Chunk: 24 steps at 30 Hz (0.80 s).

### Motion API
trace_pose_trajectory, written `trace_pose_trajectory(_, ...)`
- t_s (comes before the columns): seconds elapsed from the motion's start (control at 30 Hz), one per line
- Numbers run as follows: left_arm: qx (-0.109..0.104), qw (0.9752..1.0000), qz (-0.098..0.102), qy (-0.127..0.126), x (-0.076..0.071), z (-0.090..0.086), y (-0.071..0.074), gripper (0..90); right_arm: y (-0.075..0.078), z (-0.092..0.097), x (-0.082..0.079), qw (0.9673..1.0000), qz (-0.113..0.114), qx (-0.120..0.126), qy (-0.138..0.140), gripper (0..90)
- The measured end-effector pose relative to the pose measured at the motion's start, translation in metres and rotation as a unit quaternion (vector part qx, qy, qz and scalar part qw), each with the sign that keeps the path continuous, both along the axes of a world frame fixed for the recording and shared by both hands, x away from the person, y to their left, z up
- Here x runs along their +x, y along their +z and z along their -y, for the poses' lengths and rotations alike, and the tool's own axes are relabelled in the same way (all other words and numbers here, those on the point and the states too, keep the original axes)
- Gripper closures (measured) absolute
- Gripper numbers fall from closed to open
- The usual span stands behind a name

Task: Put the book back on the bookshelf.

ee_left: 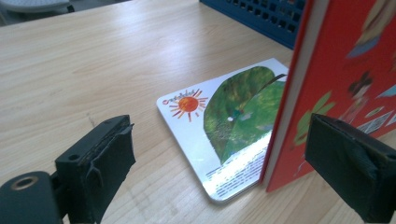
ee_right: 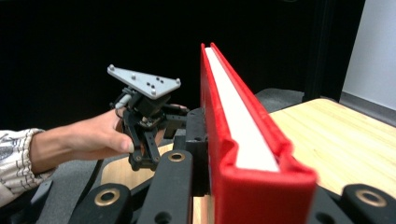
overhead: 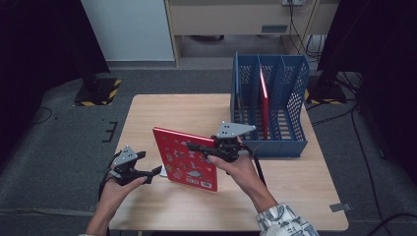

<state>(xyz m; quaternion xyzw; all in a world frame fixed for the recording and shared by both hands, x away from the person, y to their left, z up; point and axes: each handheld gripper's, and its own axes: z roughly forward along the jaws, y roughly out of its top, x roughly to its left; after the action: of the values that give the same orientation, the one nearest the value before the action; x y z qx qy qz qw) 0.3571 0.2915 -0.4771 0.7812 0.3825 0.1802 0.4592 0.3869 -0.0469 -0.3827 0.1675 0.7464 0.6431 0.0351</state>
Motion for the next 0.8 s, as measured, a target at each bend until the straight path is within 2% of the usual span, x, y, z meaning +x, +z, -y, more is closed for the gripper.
trace_pose_trajectory(0.27, 0.012, 0.9991, -0.021, 0.035, 0.004, -0.008, -0.009, 5.1, 0.01, 0.007, 0.004, 0.9993, 0.007, 0.003, -0.037, 79.8)
trace_pose_trajectory(0.5, 0.028, 0.9982, -0.028, 0.044, 0.005, -0.009, -0.014, 3.5, 0.016, 0.016, 0.006, 0.9978, 0.013, 0.003, -0.065, 79.7)
trace_pose_trajectory(0.6, 0.04, 0.9976, -0.031, 0.048, 0.006, -0.01, -0.016, 3.3, 0.018, 0.02, 0.006, 0.9972, 0.014, 0.001, -0.073, 79.8)
trace_pose_trajectory(0.73, 0.063, 0.9956, -0.038, 0.057, 0.007, -0.01, -0.021, 3.3, 0.021, 0.027, 0.006, 0.9964, 0.019, 0.0, -0.083, 79.8)
trace_pose_trajectory(0.8, 0.067, 0.9947, -0.046, 0.063, 0.008, -0.011, -0.023, 3.3, 0.024, 0.03, 0.005, 0.9958, 0.02, -0.001, -0.089, 79.8)
